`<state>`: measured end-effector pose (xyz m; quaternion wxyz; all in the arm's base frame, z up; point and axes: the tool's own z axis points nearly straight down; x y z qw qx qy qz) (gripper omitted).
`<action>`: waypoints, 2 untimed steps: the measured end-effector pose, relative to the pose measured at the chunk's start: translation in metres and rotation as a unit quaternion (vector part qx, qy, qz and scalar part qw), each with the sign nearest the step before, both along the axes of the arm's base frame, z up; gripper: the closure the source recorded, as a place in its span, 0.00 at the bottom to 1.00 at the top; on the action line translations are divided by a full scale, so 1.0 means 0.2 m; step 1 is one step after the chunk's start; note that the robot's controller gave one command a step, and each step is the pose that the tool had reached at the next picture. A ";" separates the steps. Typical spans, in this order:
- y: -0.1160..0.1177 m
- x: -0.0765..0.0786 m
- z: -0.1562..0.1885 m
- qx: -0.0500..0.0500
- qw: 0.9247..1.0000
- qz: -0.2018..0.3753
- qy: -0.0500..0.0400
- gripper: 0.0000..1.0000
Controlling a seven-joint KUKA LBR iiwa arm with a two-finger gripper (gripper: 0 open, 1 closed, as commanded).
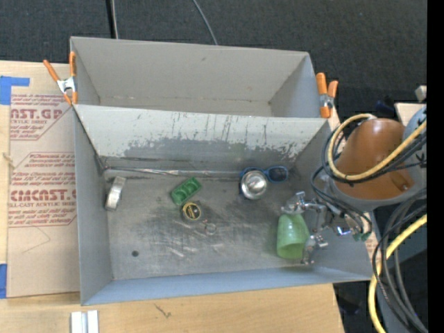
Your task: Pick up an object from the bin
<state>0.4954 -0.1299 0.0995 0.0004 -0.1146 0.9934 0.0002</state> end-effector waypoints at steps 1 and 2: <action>0.00 0.03 0.00 0.000 0.997 -0.077 0.000 0.00; 0.03 -0.06 -0.08 -0.001 0.962 -0.274 -0.004 0.00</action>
Offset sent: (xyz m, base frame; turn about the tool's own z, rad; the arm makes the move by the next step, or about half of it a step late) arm 0.0066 -0.0019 0.0005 0.1537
